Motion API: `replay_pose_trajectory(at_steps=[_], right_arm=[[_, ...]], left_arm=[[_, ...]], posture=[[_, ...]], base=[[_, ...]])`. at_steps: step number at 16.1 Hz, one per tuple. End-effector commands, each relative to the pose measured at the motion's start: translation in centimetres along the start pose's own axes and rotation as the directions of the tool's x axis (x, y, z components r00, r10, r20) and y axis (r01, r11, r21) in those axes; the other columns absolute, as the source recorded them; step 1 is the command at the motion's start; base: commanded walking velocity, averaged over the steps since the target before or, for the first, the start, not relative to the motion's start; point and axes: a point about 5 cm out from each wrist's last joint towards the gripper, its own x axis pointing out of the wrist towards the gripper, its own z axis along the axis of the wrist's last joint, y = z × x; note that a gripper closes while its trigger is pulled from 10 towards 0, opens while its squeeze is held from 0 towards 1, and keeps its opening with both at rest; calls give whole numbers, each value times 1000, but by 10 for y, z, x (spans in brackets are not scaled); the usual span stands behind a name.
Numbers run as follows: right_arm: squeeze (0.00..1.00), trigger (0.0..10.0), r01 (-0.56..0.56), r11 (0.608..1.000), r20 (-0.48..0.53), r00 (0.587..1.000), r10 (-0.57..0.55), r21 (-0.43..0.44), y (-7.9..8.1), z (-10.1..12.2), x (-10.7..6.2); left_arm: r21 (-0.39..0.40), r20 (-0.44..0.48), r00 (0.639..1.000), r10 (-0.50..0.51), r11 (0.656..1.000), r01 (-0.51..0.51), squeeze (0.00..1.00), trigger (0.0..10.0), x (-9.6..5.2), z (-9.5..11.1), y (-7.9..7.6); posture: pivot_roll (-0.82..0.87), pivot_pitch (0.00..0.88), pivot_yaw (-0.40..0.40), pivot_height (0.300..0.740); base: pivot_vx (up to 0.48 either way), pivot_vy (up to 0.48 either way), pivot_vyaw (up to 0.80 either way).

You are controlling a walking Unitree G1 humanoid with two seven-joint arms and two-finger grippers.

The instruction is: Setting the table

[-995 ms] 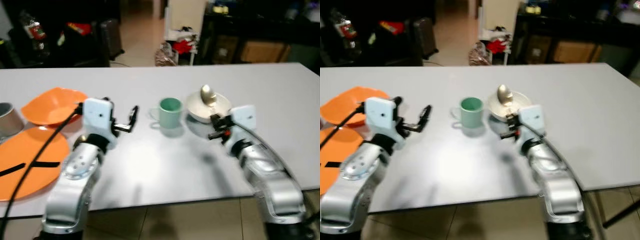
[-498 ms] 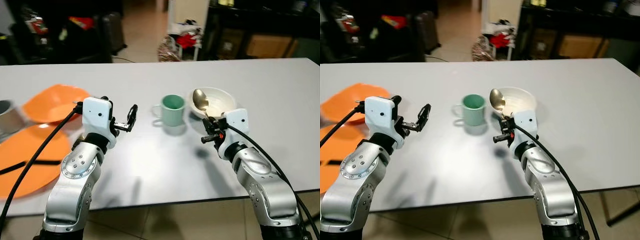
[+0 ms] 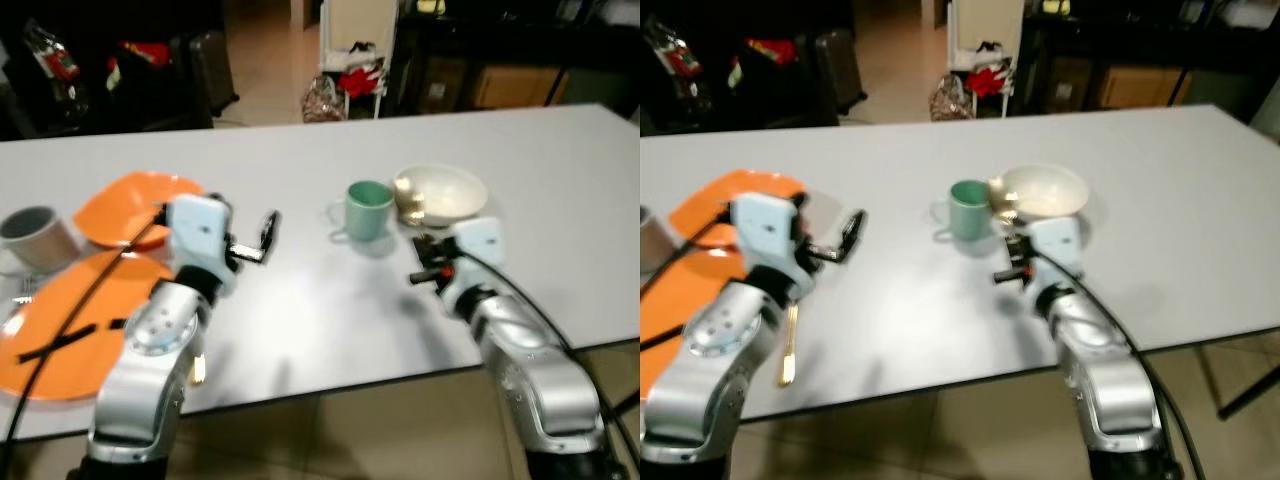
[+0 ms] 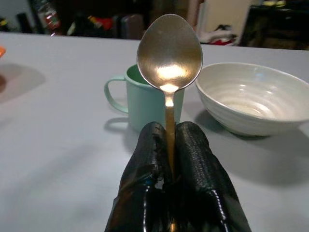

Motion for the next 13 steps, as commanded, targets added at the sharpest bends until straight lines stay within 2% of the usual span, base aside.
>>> replay_pose_trajectory(at_steps=[1, 3, 5, 6, 9, 12, 13], right_arm=[[0, 10000, -13, 1000, 28, 1000, 13, 0, 5, 6, 1], [0, 10000, -9, 1000, 23, 1000, 9, 5, 5, 5, 1], [0, 10000, -32, 999, -21, 999, 32, -8, 8, 2, 5], [0, 10000, -41, 999, -49, 998, 40, -16, 9, -1, 6], [0, 10000, -93, 992, -162, 984, 78, -91, 16, -12, 15], [0, 10000, -88, 993, -242, 968, 66, -81, 22, -19, 26], [0, 10000, -47, 997, -275, 961, 30, -55, 23, -24, 33]], left_arm=[[46, -6, 1000, 20, 999, -20, 0, 10000, 0, 1, 6], [25, 0, 1000, 32, 999, -32, 0, 10000, 1, 2, 7], [-2, 3, 1000, 22, 1000, -22, 0, 10000, 1, 2, 7], [11, -6, 1000, 9, 1000, -9, 0, 10000, 1, 2, 7], [17, -19, 999, -32, 999, 32, 0, 10000, 0, 1, 7], [18, -42, 996, -72, 997, 73, 0, 10000, -4, -1, 7], [16, -63, 991, -116, 993, 117, 0, 10000, -7, -4, 4]], posture=[[-52, 0, 26, 740], [-52, 0, 29, 740], [-51, 0, 31, 740], [-51, 0, 32, 740], [-46, 0, 33, 740], [-41, 0, 33, 740], [-31, 0, 38, 740]], base=[[0, -480, 0], [0, -480, 0], [0, 0, 0], [0, 0, 0], [0, 0, 0], [0, 0, 0], [0, 0, 0]])
